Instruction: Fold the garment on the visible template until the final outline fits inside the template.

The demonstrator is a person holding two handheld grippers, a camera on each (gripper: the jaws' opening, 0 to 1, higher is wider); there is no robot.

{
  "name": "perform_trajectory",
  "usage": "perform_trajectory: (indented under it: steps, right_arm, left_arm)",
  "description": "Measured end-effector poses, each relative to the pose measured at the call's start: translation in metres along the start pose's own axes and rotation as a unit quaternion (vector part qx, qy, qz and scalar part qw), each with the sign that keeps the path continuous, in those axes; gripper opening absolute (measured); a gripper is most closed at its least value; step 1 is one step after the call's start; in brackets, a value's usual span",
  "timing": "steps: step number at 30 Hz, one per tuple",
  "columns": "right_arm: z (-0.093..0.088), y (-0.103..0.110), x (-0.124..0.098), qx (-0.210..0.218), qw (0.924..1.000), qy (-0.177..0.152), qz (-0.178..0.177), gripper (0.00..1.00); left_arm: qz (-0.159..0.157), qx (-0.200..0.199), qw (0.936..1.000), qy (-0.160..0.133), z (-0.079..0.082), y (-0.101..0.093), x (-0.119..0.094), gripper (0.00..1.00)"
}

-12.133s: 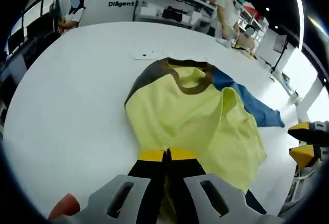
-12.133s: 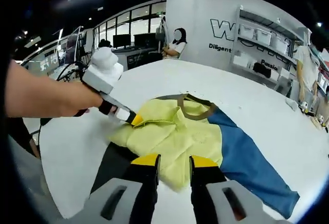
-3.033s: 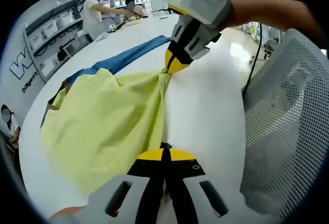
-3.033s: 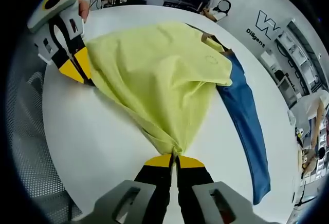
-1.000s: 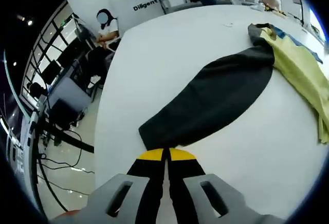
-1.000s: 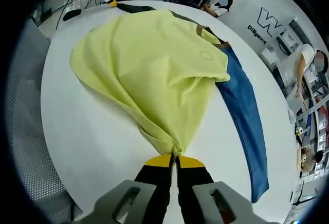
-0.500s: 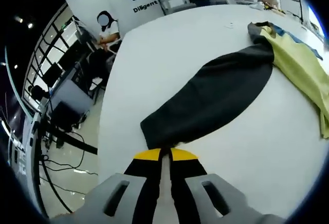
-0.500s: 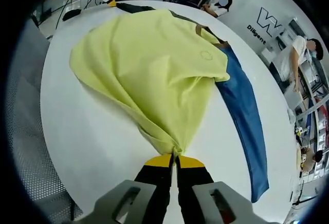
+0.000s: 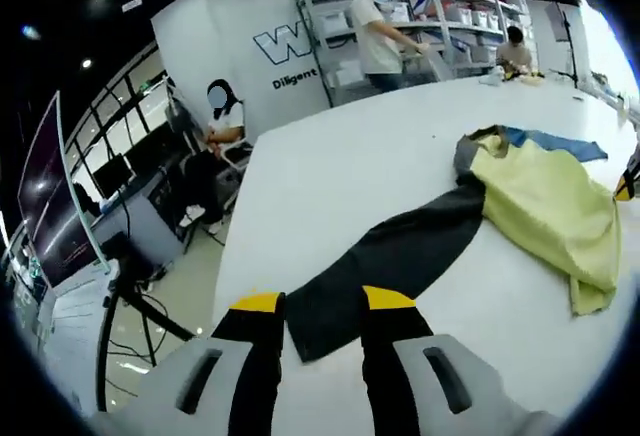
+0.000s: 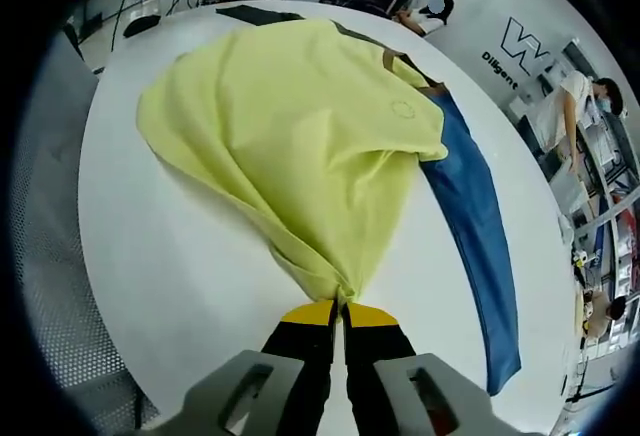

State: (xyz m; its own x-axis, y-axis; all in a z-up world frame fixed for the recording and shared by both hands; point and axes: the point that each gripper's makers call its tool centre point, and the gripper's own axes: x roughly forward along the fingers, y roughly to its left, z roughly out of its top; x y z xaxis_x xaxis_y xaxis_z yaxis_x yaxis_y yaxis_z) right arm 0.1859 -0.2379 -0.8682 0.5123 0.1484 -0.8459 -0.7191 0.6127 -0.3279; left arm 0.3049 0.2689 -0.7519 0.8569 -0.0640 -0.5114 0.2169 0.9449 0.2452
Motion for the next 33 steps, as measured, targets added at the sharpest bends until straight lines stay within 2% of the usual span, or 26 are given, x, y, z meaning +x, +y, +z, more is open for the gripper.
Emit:
perform_trajectory:
  steps: [2,3,4,8,11,12,15,20,25,28,33]
  right_arm:
    - [0.000,0.000,0.000,-0.001,1.0000,0.000,0.000,0.00]
    - [0.000,0.000,0.000,-0.001,1.0000,0.000,0.000,0.00]
    - [0.000,0.000,0.000,-0.001,1.0000,0.000,0.000,0.00]
    - [0.000,0.000,0.001,0.000,1.0000,-0.001,0.001,0.00]
    - [0.000,-0.001,0.001,0.002,1.0000,-0.003,0.001,0.00]
    - [0.000,-0.001,0.001,0.002,1.0000,-0.004,0.000,0.00]
    - [0.000,-0.001,0.001,0.003,1.0000,-0.005,0.000,0.00]
    - [0.000,-0.001,0.001,0.005,1.0000,-0.005,0.001,0.00]
    - [0.001,-0.001,0.001,0.006,1.0000,-0.006,-0.001,0.00]
    - [0.000,-0.001,0.001,0.006,1.0000,-0.006,-0.003,0.00]
    - [0.000,-0.001,0.001,0.008,0.9999,-0.007,-0.003,0.00]
  left_arm:
    - [-0.023,-0.006,0.9996,-0.018,0.010,-0.022,-0.007,0.25]
    - [-0.029,-0.006,0.9994,-0.021,0.012,-0.027,-0.009,0.25]
    - [-0.048,-0.010,0.9984,-0.029,0.017,-0.046,-0.014,0.25]
    - [-0.084,-0.011,0.9954,-0.043,0.025,-0.085,-0.022,0.25]
    - [-0.131,-0.024,0.9902,-0.042,0.024,-0.122,-0.026,0.25]
    - [-0.130,-0.023,0.9903,-0.044,0.023,-0.126,-0.025,0.25]
    - [-0.163,-0.011,0.9859,-0.035,0.012,-0.157,-0.024,0.25]
    - [-0.198,-0.006,0.9802,-0.012,-0.006,-0.190,-0.025,0.23]
    - [-0.213,0.000,0.9771,0.002,-0.019,-0.207,-0.026,0.23]
    - [-0.229,0.018,0.9732,0.016,-0.031,-0.222,-0.027,0.22]
    - [-0.245,0.044,0.9675,0.043,-0.049,-0.235,-0.024,0.19]
